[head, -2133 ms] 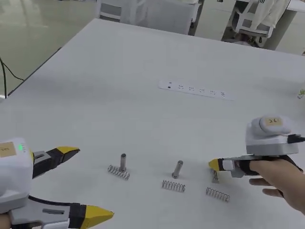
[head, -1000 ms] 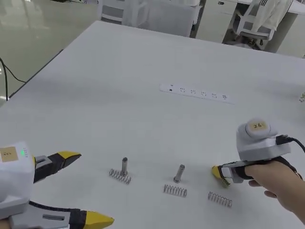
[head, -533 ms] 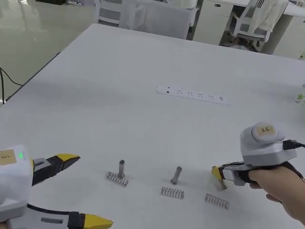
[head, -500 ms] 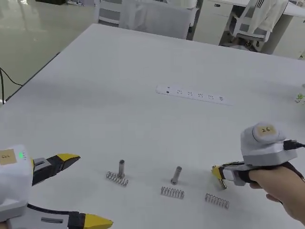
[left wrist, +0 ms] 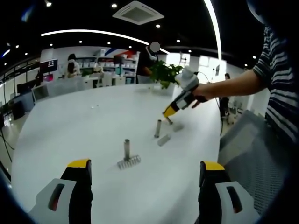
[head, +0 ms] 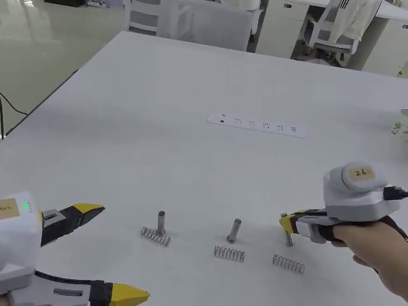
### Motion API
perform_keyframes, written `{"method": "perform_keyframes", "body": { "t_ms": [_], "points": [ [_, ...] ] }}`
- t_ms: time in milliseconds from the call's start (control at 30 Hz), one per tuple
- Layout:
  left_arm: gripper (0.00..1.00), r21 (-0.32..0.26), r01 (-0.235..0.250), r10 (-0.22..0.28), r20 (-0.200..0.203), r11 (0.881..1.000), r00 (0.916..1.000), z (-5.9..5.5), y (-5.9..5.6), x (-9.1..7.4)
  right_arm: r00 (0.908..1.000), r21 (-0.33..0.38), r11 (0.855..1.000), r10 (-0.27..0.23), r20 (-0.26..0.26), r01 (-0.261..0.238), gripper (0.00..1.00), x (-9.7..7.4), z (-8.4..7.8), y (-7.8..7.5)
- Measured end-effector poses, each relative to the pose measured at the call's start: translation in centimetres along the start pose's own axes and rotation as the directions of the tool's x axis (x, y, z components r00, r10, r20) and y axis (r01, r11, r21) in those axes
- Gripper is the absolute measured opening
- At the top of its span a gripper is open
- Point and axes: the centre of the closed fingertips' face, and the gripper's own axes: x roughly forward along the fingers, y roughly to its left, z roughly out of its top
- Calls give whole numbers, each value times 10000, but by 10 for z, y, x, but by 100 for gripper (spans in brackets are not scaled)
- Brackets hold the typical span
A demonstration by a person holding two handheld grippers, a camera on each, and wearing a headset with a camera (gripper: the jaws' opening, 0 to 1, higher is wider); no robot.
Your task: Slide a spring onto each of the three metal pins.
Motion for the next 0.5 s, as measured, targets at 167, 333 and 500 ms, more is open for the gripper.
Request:
{"method": "perform_keyframes", "body": {
  "t_ms": [167, 333, 500],
  "points": [
    [93, 18, 28, -28, -5, 10000, 10000, 0, -1, 1, 10000, -200, 9998, -18, 15, 19, 5, 0, 0, 2],
    [93, 11, -18, 18, 24, 10000, 10000, 0, 0, 1, 9999, -242, 9997, -49, 128, 52, 5, -1, 0, 2],
    [93, -13, -36, 36, 48, 10000, 10000, 0, 1, 0, 9995, -309, 9995, -70, 298, 79, 5, -5, 0, 4]
  ]
}}
